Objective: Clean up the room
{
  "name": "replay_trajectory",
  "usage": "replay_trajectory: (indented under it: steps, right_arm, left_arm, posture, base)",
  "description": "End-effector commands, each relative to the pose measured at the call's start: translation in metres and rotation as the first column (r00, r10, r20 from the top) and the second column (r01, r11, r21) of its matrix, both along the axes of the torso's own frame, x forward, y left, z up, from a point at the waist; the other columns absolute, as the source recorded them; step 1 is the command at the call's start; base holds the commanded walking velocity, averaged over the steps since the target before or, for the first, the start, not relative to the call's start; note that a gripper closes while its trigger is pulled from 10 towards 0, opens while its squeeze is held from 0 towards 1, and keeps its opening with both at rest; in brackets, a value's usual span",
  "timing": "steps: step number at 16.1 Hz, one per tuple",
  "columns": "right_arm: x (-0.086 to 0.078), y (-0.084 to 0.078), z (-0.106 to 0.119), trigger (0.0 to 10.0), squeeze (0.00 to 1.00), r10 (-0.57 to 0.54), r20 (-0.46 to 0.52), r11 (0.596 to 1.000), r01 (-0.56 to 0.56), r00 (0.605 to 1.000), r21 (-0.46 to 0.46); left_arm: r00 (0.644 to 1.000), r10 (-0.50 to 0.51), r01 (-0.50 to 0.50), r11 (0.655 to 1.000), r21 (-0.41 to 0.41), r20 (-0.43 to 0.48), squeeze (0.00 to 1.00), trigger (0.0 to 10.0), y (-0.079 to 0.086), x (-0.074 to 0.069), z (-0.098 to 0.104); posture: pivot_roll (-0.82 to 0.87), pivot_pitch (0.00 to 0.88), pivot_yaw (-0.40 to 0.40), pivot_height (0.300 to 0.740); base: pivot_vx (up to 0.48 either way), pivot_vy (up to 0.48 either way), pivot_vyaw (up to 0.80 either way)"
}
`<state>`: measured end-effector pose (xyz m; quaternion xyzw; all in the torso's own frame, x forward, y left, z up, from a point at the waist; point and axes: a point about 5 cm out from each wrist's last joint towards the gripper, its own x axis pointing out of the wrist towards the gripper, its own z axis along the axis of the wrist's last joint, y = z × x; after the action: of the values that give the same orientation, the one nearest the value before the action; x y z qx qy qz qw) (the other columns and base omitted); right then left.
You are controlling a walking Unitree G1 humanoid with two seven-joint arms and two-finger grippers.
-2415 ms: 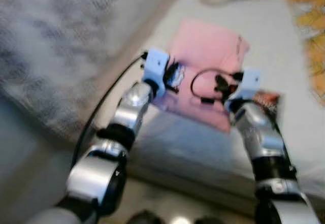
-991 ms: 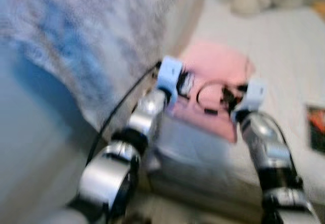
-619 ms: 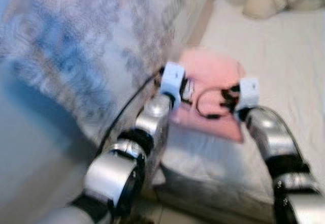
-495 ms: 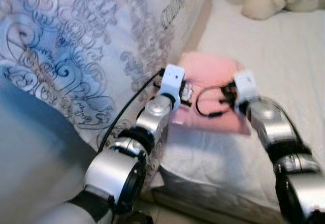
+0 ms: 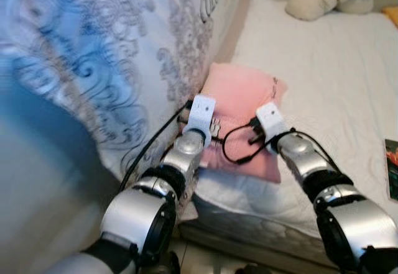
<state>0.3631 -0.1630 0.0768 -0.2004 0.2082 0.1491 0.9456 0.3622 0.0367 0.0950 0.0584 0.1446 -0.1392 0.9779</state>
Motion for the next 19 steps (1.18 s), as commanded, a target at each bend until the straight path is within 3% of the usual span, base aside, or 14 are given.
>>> replay_trajectory:
  steps: [1,2,3,4,9,11,13,16,18,19]
  right_arm:
    - [-0.012,-0.017,-0.019,10.0,0.0,-0.059,-0.074,0.998,0.056,0.995,-0.042]
    - [-0.012,-0.016,-0.018,10.0,0.0,-0.067,-0.063,0.997,0.064,0.996,-0.044]
    - [-0.01,-0.017,-0.016,10.0,0.81,-0.081,-0.045,0.996,0.08,0.996,-0.041]
    - [-0.009,-0.019,-0.013,10.0,1.0,-0.089,-0.025,0.995,0.088,0.996,-0.046]
    - [-0.003,-0.032,0.001,10.0,1.0,-0.127,0.098,0.989,0.134,0.987,-0.066]
    - [-0.002,-0.036,0.006,10.0,1.0,-0.135,0.144,0.988,0.143,0.98,-0.048]
    - [-0.007,-0.048,0.005,10.0,1.0,-0.223,0.163,0.974,0.214,0.961,0.073]
    - [-0.028,-0.056,-0.019,10.0,1.0,-0.381,0.081,0.891,0.342,0.921,0.3]
    - [-0.045,-0.048,-0.035,10.0,1.0,-0.422,0.04,0.841,0.374,0.906,0.391]
    - [-0.061,-0.037,-0.044,10.0,1.0,-0.442,0.038,0.81,0.38,0.896,0.447]
  left_arm:
    - [0.999,0.031,-0.031,0.999,0.011,0.008,0.0,10.0,-0.001,-0.002,-0.003]
    - [1.0,0.025,-0.025,1.0,0.006,0.012,0.0,10.0,-0.003,-0.002,-0.002]
    - [1.0,0.018,-0.018,1.0,0.003,0.024,0.0,10.0,-0.004,-0.001,0.001]
    - [0.999,0.022,-0.022,1.0,-0.013,0.047,1.0,10.0,-0.003,0.002,0.007]
    - [0.991,0.001,0.012,0.995,-0.1,0.131,1.0,10.0,-0.012,0.009,0.03]
    - [0.985,-0.04,0.062,0.991,-0.122,0.168,1.0,10.0,-0.019,0.003,0.027]
    - [0.963,-0.095,0.123,0.987,-0.1,0.251,1.0,10.0,-0.015,-0.007,0.022]
    - [0.914,-0.173,0.175,0.984,0.028,0.367,1.0,10.0,0.012,-0.012,0.022]
    - [0.869,-0.224,0.197,0.975,0.107,0.441,1.0,10.0,0.03,-0.013,0.032]
    - [0.843,-0.244,0.212,0.97,0.121,0.479,1.0,10.0,0.043,-0.017,0.04]
  posture:
    - [-0.05,0.119,-0.008,0.74]
    - [-0.05,0.125,-0.001,0.74]
    - [-0.05,0.127,0.001,0.74]
    - [-0.05,0.123,0.005,0.74]
    - [-0.03,0.085,0.011,0.74]
    - [-0.02,0.043,0.011,0.74]
    - [0.0,0.0,0.003,0.74]
    - [0.03,0.0,0.001,0.74]
    - [0.05,0.0,0.004,0.74]
    - [0.05,0.0,0.008,0.74]
  base:
    - [0.0,0.0,0.0]
    - [0.0,0.0,0.0]
    - [0.0,0.0,0.0]
    - [0.0,0.0,0.0]
    - [0.0,0.0,0.0]
    - [0.0,0.0,0.0]
    - [0.0,0.0,0.0]
    - [0.0,0.0,0.0]
    - [0.0,0.0,0.0]
    - [0.0,0.0,0.0]
